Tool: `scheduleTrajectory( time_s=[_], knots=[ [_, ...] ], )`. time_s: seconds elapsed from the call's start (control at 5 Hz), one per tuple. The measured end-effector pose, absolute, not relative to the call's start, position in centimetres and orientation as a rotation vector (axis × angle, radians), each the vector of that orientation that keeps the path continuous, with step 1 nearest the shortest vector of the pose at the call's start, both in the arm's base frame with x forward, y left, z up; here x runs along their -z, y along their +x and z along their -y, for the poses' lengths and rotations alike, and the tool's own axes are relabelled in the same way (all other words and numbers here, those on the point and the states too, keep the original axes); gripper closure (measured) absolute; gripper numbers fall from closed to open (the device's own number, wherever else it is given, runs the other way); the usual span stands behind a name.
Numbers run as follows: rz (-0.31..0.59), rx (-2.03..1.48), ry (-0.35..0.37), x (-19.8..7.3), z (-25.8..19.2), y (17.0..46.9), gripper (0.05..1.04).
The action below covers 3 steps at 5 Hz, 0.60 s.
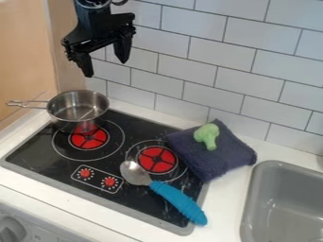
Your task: Put the broccoli next to the pot
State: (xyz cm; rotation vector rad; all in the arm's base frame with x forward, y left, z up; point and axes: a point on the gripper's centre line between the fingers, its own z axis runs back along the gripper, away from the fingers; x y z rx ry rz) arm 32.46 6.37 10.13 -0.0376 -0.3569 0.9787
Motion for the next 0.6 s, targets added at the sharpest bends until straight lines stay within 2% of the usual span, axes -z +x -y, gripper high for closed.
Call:
scheduleTrajectory(
  time_s=[0.4,0.6],
  knots=[
    [0.266,-0.942,0.008,-7.4,-5.2,31.3,0.085],
    [0.276,-0.864,-0.021,-7.3,-3.3,32.0,0.085]
  ],
)
